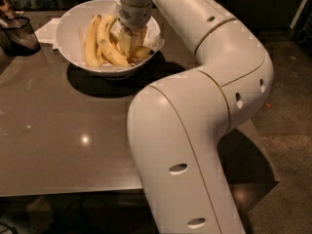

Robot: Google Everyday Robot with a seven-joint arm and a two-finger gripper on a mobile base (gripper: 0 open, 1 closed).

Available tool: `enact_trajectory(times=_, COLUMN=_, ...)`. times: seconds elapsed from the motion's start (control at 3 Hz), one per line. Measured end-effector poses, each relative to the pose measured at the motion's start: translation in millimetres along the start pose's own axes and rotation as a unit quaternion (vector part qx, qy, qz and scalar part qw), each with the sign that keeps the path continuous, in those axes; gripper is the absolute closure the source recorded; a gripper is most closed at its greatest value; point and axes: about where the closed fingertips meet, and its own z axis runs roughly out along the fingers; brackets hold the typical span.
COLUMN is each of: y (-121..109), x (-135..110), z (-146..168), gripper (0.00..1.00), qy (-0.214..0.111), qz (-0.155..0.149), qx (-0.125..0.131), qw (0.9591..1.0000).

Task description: Pick banana from white bowl

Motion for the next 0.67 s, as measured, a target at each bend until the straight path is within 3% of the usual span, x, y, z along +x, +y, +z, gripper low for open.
enact_trajectory(times=0.67, y=9.4, x=-16.4, z=-39.9, gripper=1.0, qy=-0.058, qz=-0.032, qx=0.026, qw=0.9975)
